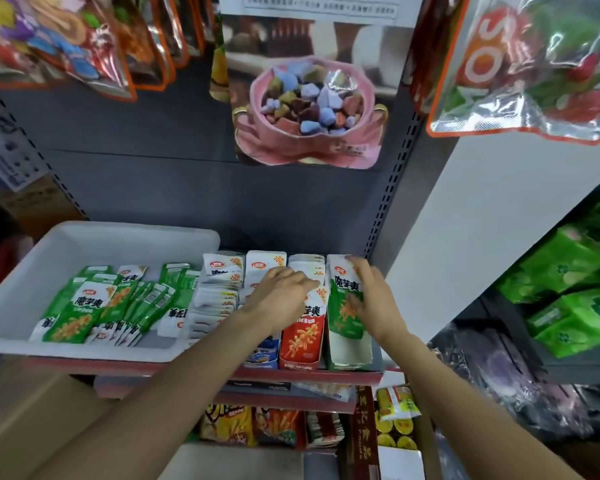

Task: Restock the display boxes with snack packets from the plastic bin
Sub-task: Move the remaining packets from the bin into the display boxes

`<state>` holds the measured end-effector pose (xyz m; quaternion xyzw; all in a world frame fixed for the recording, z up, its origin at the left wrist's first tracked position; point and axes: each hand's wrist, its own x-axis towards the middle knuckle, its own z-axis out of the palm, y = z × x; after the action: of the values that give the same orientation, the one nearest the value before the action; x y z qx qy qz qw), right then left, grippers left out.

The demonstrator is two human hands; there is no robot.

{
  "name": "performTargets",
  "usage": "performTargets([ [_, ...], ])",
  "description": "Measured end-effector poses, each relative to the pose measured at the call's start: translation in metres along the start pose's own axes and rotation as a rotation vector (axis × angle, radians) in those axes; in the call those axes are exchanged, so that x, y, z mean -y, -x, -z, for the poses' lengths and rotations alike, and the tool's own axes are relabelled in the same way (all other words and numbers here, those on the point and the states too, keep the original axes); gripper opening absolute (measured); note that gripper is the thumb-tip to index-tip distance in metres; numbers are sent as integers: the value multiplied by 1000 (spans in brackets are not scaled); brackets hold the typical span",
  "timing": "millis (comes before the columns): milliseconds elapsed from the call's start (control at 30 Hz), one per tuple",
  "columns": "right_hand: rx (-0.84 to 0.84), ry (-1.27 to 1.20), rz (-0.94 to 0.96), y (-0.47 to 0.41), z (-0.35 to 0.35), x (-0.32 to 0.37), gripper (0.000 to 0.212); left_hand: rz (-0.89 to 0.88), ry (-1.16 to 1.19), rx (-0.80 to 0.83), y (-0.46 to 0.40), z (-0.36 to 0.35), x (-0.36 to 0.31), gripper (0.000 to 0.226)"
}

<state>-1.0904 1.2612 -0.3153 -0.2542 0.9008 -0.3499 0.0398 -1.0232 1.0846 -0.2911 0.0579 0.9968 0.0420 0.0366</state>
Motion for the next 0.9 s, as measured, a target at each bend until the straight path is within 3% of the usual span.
performTargets([
  [100, -5, 284, 53, 0, -8, -6, 29, -4, 12, -27, 2, -2, 0, 51],
  [167, -31, 383, 69, 0, -9, -6, 20, -8, 27, -40, 3, -2, 0, 51],
  [333, -127, 603, 155, -5, -8, -4, 47, -13, 84, -74, 7, -2, 2, 50],
  [500, -51, 319, 167, -11, -9, 31, 27, 44, 248, -210, 12, 6, 9, 40],
  [667, -8, -97, 164, -16, -28, 92, 24, 211, 446, -404, 39, 15, 41, 29],
  [900, 140, -180, 287, -30, -97, 188, 23, 551, 624, -527, 99, 6, 135, 24],
])
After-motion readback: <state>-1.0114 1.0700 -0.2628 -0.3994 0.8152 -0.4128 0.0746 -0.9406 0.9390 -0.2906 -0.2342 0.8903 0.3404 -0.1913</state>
